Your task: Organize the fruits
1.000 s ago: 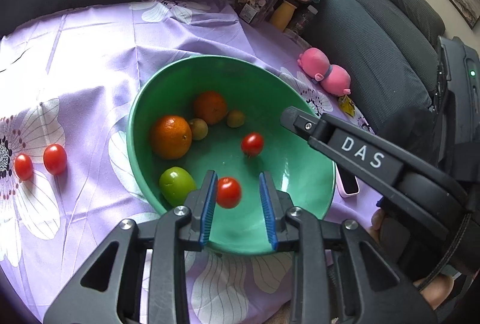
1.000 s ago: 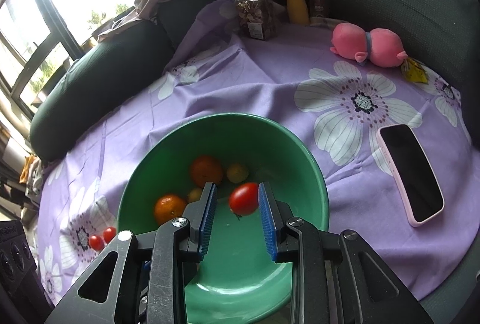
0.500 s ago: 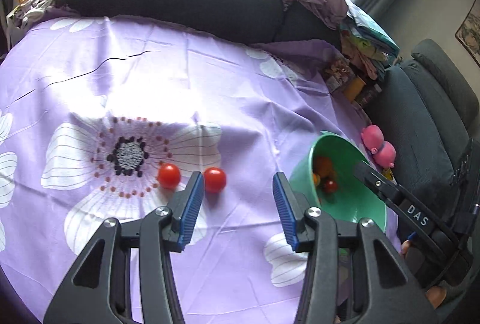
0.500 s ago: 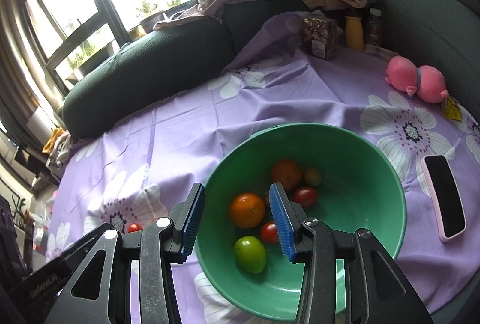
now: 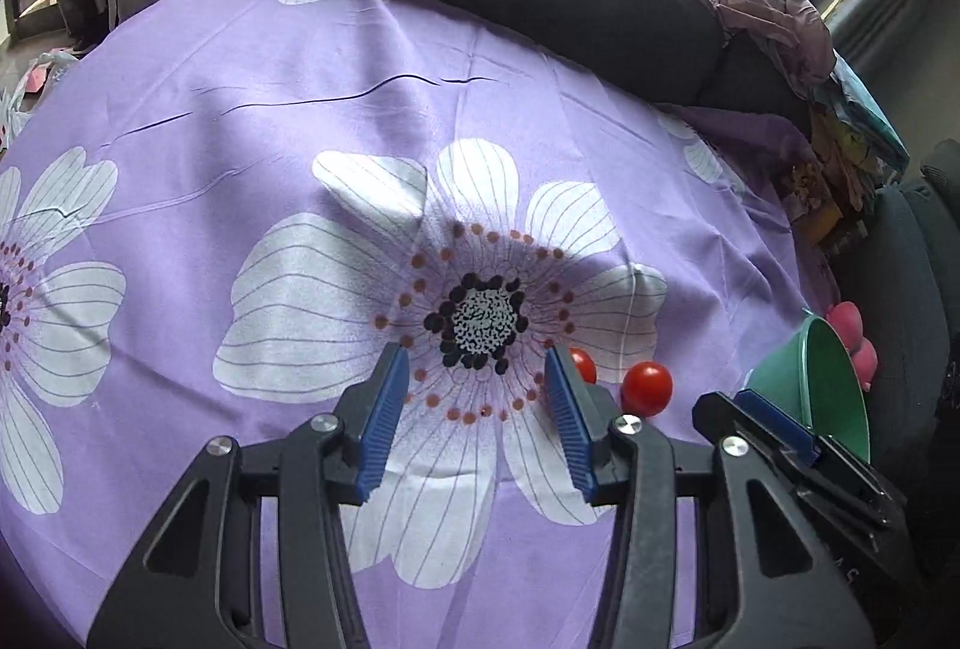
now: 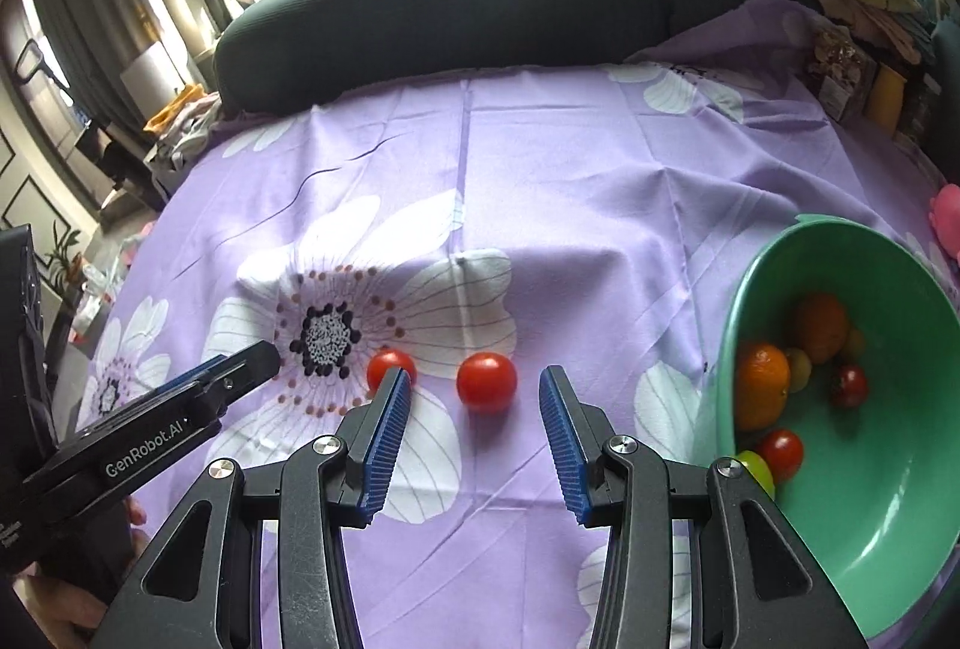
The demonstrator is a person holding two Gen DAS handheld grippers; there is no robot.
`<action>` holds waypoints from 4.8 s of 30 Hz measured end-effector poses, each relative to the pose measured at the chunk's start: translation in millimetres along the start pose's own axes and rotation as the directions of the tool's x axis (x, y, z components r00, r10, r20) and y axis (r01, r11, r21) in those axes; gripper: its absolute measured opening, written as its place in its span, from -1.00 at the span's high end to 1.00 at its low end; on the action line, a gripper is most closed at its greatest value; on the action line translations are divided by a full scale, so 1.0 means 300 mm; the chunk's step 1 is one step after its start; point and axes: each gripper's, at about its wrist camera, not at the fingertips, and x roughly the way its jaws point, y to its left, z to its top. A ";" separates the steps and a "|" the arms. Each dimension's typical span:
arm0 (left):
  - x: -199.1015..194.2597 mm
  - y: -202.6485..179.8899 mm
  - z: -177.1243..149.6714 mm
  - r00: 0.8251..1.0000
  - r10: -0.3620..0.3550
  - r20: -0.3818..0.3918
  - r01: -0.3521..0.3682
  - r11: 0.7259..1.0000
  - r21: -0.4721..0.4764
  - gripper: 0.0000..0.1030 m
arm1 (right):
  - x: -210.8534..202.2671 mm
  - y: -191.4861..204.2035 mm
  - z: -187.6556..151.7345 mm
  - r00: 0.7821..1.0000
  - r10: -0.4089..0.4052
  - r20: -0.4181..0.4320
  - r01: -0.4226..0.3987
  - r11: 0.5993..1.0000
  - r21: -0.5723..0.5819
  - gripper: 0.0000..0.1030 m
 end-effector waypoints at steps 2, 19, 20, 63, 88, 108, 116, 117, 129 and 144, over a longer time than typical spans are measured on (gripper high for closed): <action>0.009 -0.005 0.002 1.000 0.005 -0.009 -0.004 1.000 0.014 0.09 | 0.042 0.013 0.000 0.999 0.028 -0.041 -0.028 1.000 -0.004 0.13; 0.143 -0.074 0.011 0.989 -0.037 -0.143 0.045 0.998 0.052 0.13 | 0.167 -0.047 0.012 0.996 -0.030 -0.087 0.034 0.998 0.045 0.24; 0.149 -0.078 0.013 0.988 -0.043 -0.149 0.052 0.997 0.053 0.13 | 0.171 -0.050 0.014 0.995 -0.019 -0.093 0.024 0.998 0.049 0.31; 0.044 -0.188 -0.012 0.998 -0.060 0.018 0.058 0.991 0.124 0.48 | -0.032 -0.091 -0.046 1.000 0.019 0.014 -0.020 0.996 0.092 0.39; -0.143 -0.623 -0.178 0.952 -0.292 0.093 0.223 0.867 0.446 0.48 | -0.361 -0.446 -0.066 0.952 -0.131 0.278 0.027 0.938 0.347 0.38; 0.121 -0.805 -0.285 0.955 -0.233 -0.184 0.292 0.848 0.442 0.48 | -0.299 -0.636 -0.110 0.967 -0.227 0.113 0.151 0.873 0.464 0.38; 0.136 -0.793 -0.289 0.952 -0.228 -0.204 0.296 0.855 0.425 0.47 | -0.270 -0.637 -0.106 0.961 -0.269 0.068 0.211 0.867 0.452 0.38; 0.136 -0.791 -0.289 0.951 -0.229 -0.206 0.298 0.856 0.423 0.47 | -0.269 -0.637 -0.106 0.961 -0.270 0.066 0.213 0.867 0.451 0.38; 0.145 -0.784 -0.286 0.952 -0.230 -0.201 0.295 0.864 0.407 0.46 | -0.257 -0.636 -0.104 0.957 -0.288 0.036 0.242 0.860 0.449 0.38; -0.001 -0.782 -0.257 0.969 -0.235 -0.078 0.245 0.862 0.444 -0.45 | -0.337 -0.625 -0.104 0.948 -0.274 0.161 0.174 0.872 0.458 0.04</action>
